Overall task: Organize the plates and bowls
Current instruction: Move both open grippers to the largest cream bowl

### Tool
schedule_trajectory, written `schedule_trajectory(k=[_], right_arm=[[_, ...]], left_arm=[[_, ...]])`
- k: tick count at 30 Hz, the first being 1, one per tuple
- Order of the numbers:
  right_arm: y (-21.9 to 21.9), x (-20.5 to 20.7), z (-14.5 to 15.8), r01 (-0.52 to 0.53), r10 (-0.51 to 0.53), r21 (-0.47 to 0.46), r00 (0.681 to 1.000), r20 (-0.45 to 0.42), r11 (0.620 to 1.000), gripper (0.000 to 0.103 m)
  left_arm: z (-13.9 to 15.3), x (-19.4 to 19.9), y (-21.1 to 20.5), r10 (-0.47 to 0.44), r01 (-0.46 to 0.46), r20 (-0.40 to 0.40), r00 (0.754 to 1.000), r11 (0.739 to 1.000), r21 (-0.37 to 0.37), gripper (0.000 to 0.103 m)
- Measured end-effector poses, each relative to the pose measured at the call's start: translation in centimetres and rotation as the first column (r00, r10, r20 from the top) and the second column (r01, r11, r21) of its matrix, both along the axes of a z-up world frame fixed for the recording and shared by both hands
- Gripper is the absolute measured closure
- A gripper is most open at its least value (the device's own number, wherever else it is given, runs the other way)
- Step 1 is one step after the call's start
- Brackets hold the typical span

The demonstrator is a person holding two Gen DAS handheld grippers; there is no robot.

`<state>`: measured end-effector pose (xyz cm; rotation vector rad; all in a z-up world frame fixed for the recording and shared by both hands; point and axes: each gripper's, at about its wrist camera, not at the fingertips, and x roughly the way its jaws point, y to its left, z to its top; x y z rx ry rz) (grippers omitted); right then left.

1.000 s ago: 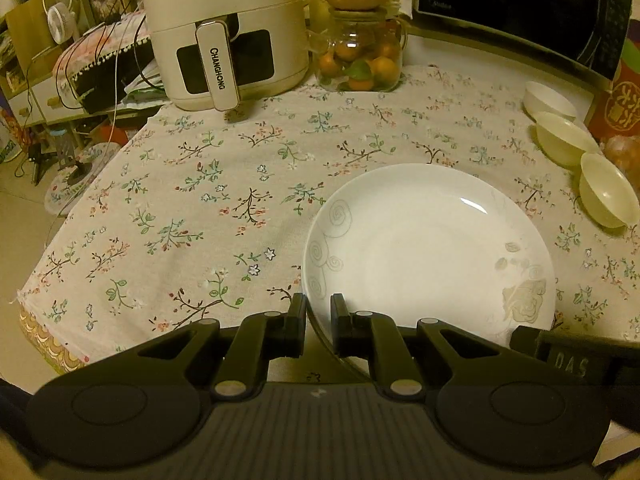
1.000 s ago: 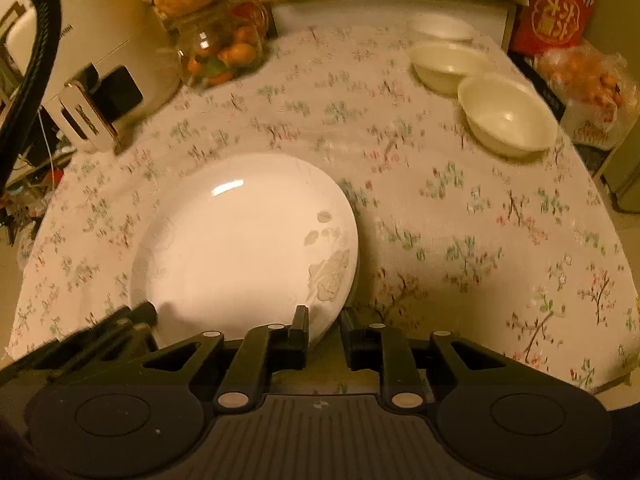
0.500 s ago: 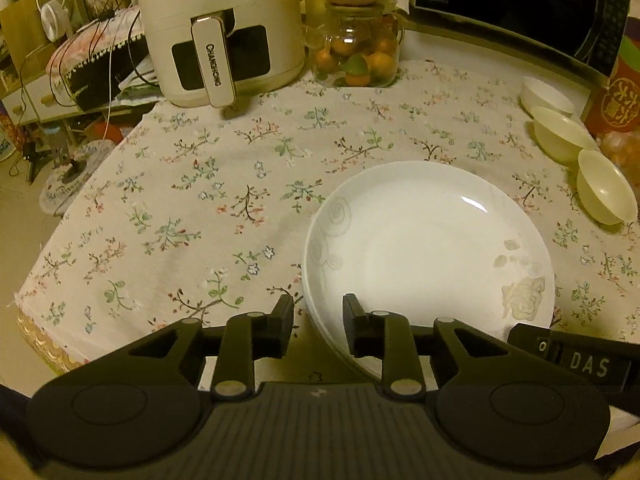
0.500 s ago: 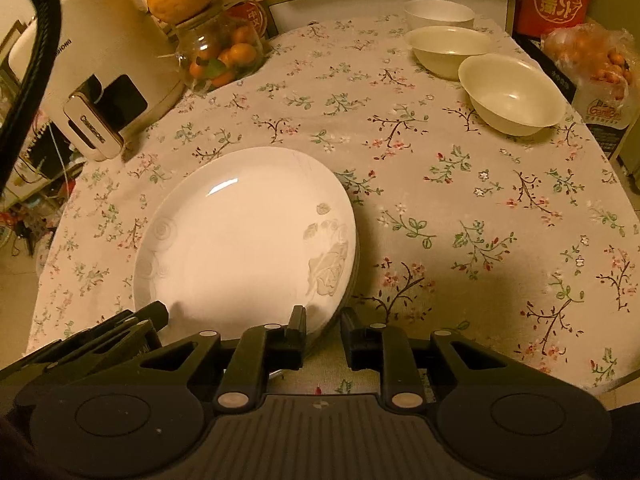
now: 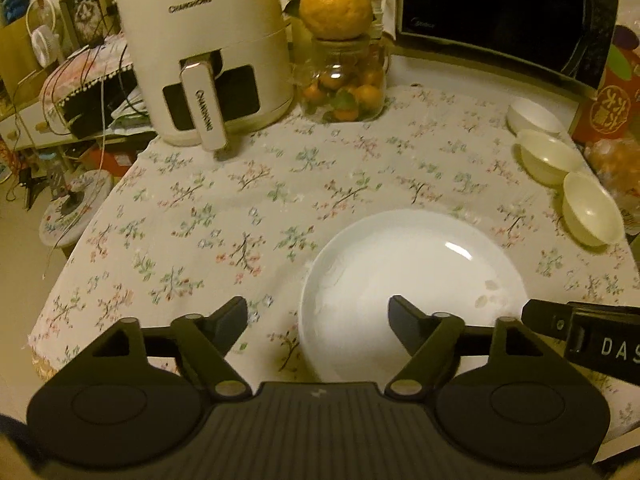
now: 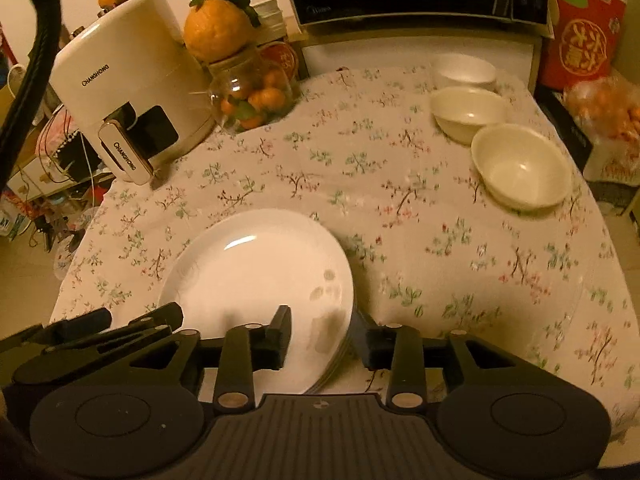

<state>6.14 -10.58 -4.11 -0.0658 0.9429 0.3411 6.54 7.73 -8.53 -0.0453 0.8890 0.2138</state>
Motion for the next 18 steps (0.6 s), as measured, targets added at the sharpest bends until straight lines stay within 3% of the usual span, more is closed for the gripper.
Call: schedule_trajectory(k=[6,18], right_arm=[[-0.8,1.4,1.0,-0.017,0.017,-0.02,1.0,0.017,1.0,0.066],[-5.0,5.4,3.3,0.036,-0.034,-0.032,0.997,0.063,0.999,0.044]], left_arm=[[0.9,1.7,-0.8,-0.038,0.038,-0.004,0.999,0.999,-0.011,0.014],[1.8,5.9,-4.2,-0.121,0.12,-0.032,0.992,0.992,-0.041,0.004]])
